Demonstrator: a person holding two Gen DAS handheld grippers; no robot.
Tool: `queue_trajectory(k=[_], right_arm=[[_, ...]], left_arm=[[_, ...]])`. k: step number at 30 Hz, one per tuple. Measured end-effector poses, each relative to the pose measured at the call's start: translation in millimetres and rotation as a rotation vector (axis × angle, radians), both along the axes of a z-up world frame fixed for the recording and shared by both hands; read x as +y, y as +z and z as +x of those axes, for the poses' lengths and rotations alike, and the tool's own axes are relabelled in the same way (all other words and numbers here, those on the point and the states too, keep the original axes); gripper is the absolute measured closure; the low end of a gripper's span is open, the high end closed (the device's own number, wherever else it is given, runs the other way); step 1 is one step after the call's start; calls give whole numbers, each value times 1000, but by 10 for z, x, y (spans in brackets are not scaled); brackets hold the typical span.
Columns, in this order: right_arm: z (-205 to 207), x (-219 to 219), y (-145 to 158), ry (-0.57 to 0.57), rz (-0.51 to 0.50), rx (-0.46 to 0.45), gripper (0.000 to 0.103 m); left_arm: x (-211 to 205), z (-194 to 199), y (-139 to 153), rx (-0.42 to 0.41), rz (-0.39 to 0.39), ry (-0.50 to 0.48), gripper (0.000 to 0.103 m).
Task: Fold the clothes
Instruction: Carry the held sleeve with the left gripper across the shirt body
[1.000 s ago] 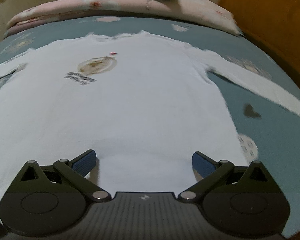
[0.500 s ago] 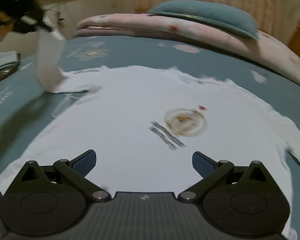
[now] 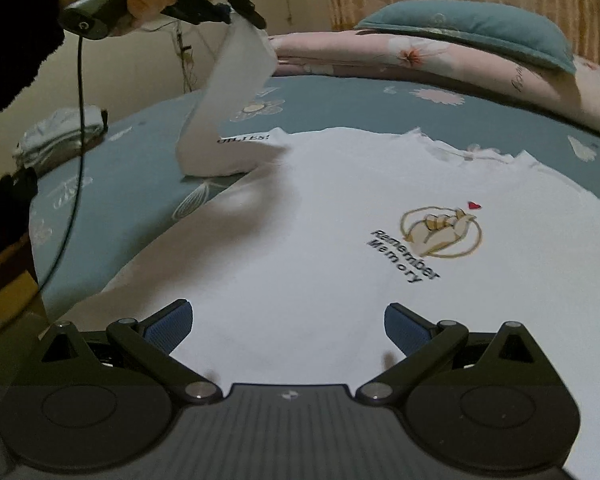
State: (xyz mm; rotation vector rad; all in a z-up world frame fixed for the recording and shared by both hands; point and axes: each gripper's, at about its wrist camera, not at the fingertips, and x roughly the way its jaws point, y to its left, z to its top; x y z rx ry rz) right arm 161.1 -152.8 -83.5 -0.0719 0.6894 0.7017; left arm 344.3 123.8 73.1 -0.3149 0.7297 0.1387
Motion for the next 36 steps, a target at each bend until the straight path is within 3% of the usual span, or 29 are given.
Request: queue_trajectory(k=[14,24,36], right_arm=[[392,-592,-53,-274,-44,118,0],[498,-755,-88,-335,-81,156,0],[624,-1082,-106,-443,-51,196,0]], left_arm=[[-792,399,-92,0,-31,-80,95],[-1262,515,-94,0,-10,-146,95],[-1762,679,-211,22,10,-229,95]])
